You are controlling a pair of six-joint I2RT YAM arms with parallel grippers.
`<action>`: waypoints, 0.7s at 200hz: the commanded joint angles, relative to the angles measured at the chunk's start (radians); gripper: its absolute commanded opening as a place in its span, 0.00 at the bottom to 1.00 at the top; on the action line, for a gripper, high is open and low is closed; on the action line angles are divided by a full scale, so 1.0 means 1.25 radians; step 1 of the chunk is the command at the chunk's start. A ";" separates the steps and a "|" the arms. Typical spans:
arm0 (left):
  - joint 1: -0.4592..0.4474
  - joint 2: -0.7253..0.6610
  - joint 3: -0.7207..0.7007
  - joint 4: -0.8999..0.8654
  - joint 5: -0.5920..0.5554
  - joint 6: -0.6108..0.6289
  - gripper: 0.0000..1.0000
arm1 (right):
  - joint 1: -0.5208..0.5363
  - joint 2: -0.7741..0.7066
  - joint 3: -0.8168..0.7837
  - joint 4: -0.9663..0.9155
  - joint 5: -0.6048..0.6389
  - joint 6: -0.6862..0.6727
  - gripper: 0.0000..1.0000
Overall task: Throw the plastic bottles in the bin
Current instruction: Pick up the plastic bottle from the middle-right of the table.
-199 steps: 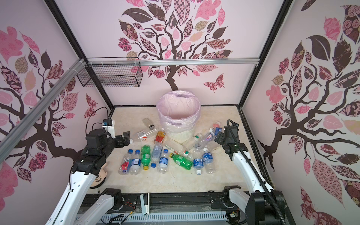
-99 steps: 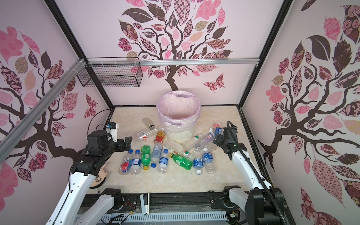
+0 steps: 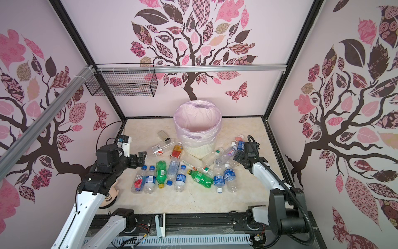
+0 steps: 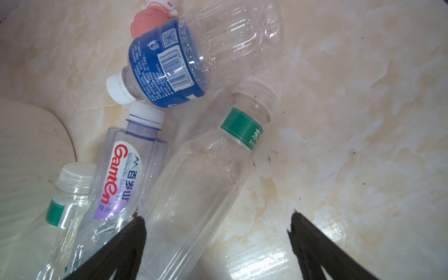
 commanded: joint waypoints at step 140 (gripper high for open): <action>-0.001 -0.025 0.009 -0.009 0.015 0.018 0.98 | -0.002 0.151 0.018 0.033 0.041 -0.022 0.90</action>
